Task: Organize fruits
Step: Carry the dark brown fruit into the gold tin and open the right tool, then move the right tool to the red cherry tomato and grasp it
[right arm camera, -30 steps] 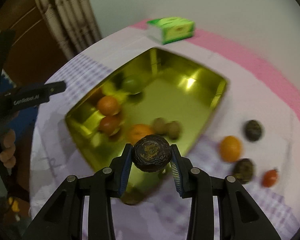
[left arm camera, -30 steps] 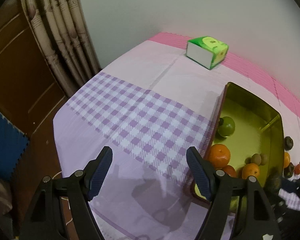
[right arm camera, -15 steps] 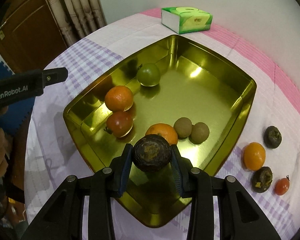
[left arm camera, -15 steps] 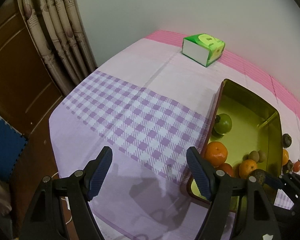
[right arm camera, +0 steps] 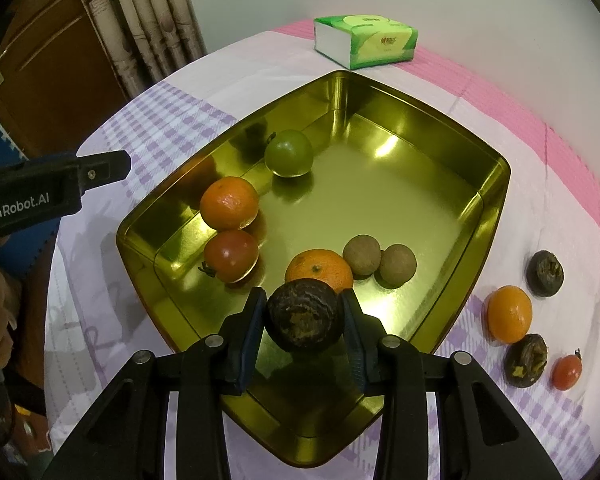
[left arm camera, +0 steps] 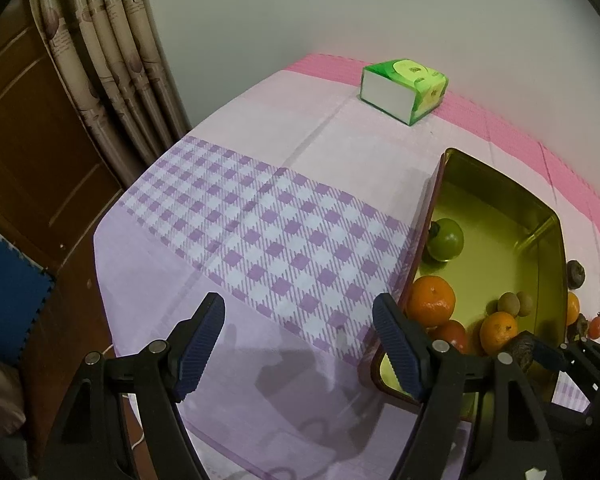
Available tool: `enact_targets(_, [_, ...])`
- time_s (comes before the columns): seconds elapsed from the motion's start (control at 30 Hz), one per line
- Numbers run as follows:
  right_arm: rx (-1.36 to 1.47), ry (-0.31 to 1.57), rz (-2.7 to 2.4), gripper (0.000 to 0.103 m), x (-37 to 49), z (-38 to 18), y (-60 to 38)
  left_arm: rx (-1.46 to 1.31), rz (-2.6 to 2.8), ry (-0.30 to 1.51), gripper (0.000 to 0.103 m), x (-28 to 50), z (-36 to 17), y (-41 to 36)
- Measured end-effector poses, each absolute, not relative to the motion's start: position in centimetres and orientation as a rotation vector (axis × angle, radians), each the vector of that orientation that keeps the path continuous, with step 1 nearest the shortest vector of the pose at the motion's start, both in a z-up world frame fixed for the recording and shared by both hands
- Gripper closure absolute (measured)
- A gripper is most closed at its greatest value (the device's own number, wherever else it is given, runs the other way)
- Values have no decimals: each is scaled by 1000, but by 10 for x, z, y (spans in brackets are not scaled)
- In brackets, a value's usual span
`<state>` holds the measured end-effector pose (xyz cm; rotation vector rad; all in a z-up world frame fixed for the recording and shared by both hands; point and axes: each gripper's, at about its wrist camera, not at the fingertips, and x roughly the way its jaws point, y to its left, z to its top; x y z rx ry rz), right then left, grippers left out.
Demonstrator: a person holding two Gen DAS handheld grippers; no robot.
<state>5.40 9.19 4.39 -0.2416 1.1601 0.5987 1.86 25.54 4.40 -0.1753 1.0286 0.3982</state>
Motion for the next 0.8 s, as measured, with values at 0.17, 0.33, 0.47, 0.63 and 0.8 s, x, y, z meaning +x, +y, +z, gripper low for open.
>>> enact_targets(0.17, [-239, 1164, 600, 64, 54, 43, 91, -174, 394, 1029, 29, 19, 43, 254])
enact_targets(0.33, [-225, 1152, 599, 64, 52, 45, 90, -174, 392, 1030, 29, 19, 43, 253])
enact_targets(0.47, [-201, 1121, 607, 64, 48, 54, 87, -173, 394, 1033, 29, 20, 43, 253])
enact_targets(0.63, [-155, 1076, 588, 64, 47, 71, 69, -173, 395, 1035, 29, 20, 43, 253])
enact_targets(0.8, [-120, 1058, 501, 64, 52, 78, 29, -172, 399, 1039, 29, 19, 41, 254])
